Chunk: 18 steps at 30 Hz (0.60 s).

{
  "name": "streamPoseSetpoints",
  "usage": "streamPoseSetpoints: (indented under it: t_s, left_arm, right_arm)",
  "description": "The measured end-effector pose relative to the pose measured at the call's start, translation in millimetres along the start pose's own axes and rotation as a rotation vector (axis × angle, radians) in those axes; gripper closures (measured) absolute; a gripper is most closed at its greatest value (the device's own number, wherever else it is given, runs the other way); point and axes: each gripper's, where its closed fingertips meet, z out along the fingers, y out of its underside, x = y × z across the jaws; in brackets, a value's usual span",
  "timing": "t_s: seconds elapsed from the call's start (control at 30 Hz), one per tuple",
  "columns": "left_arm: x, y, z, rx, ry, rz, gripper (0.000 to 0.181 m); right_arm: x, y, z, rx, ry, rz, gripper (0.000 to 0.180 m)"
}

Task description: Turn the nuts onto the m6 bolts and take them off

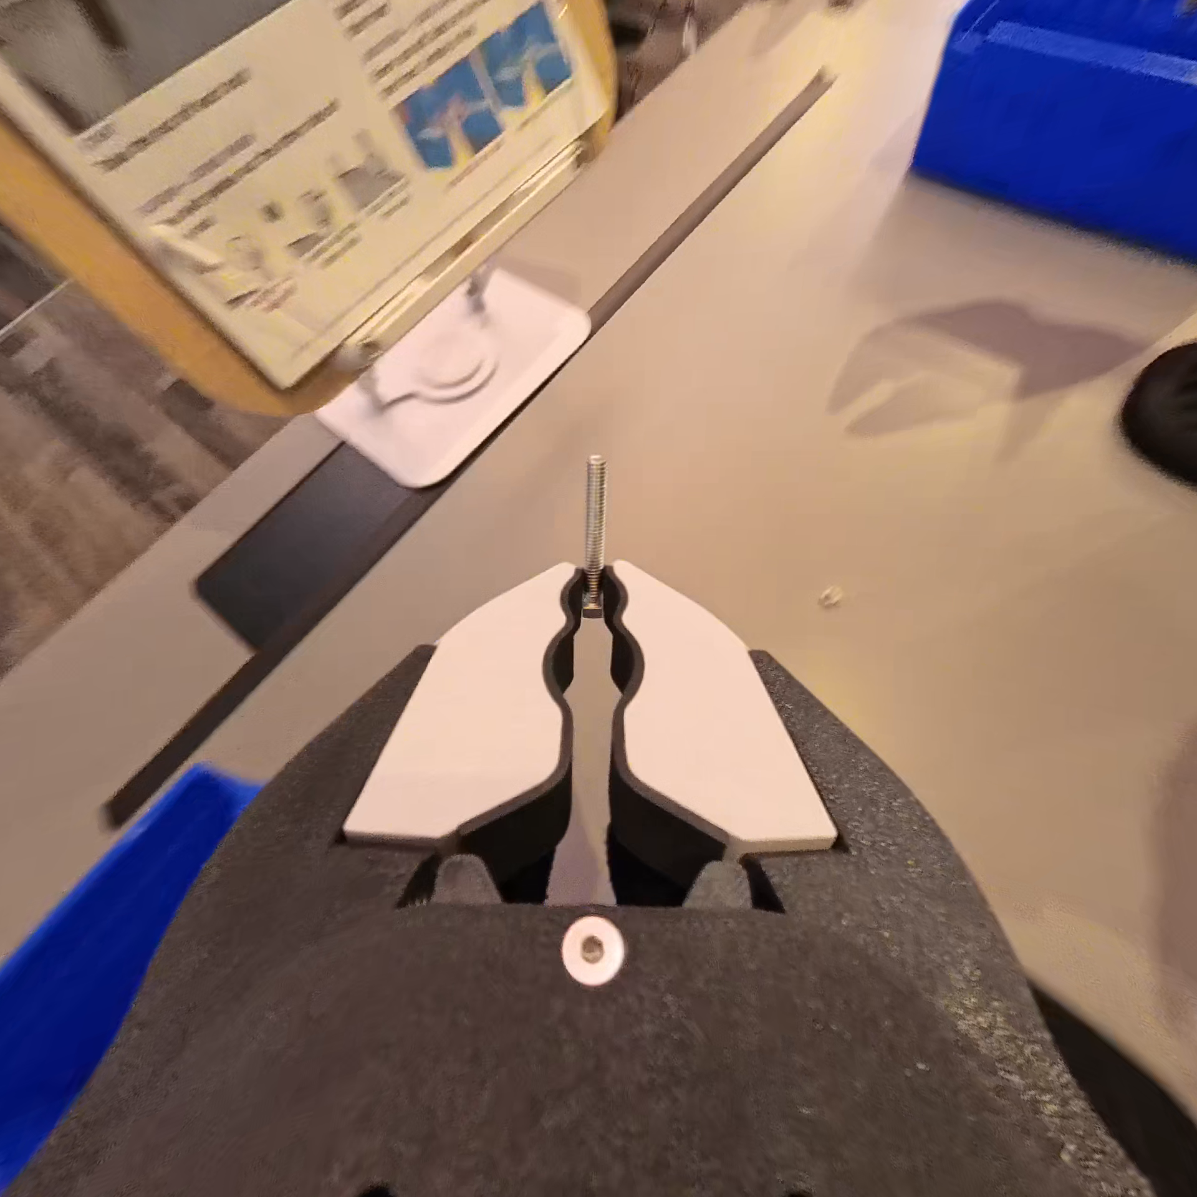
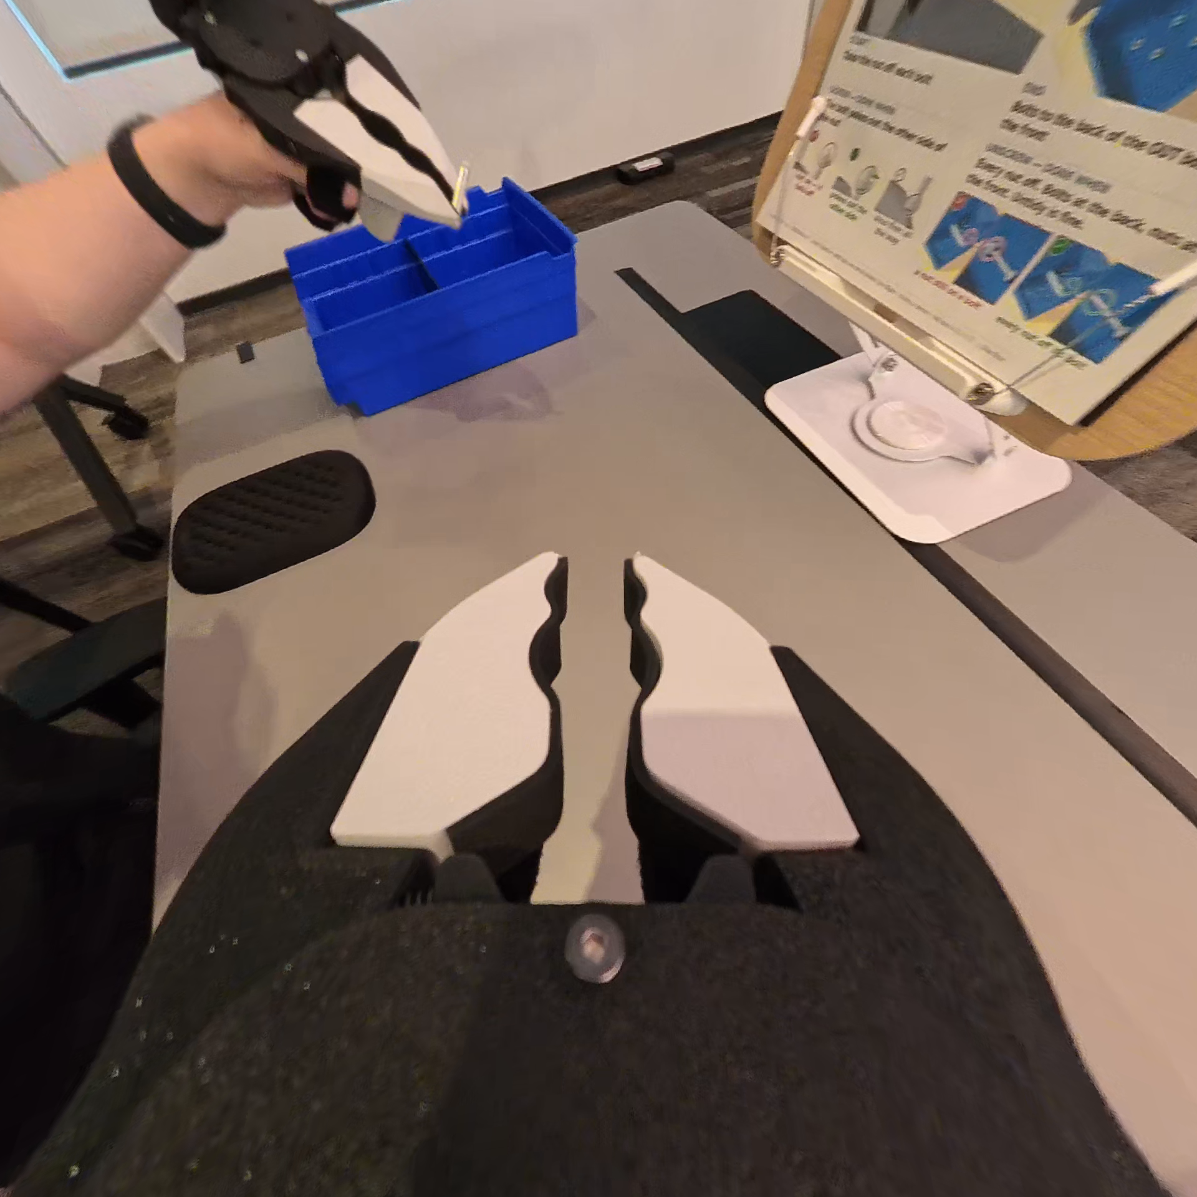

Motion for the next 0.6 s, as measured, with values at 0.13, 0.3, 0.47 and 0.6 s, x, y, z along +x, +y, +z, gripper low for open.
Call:
streamPoseSetpoints:
  t_s: [0.13,0.3,0.47,0.6]
  left_arm:
    - [65.8,-9.2,35.7,0.160,0.111,-0.081,0.175]
    - [114.9,-30.7,59.1,0.386,0.328,-0.289,0.175]
    - [127.5,-43.1,61.0,0.495,0.464,-0.370,0.175]
    - [137.2,-33.0,68.3,0.483,0.470,-0.340,0.175]
  right_arm:
    - [-19.4,-1.3,28.0,0.013,-0.138,-0.022,0.164]
    - [-43.8,7.6,75.0,-0.018,-0.275,-0.083,0.164]
    - [-57.4,-10.5,102.0,0.099,-0.336,-0.031,0.164]
    - [-74.8,-32.1,115.5,0.248,-0.429,0.051,0.162]
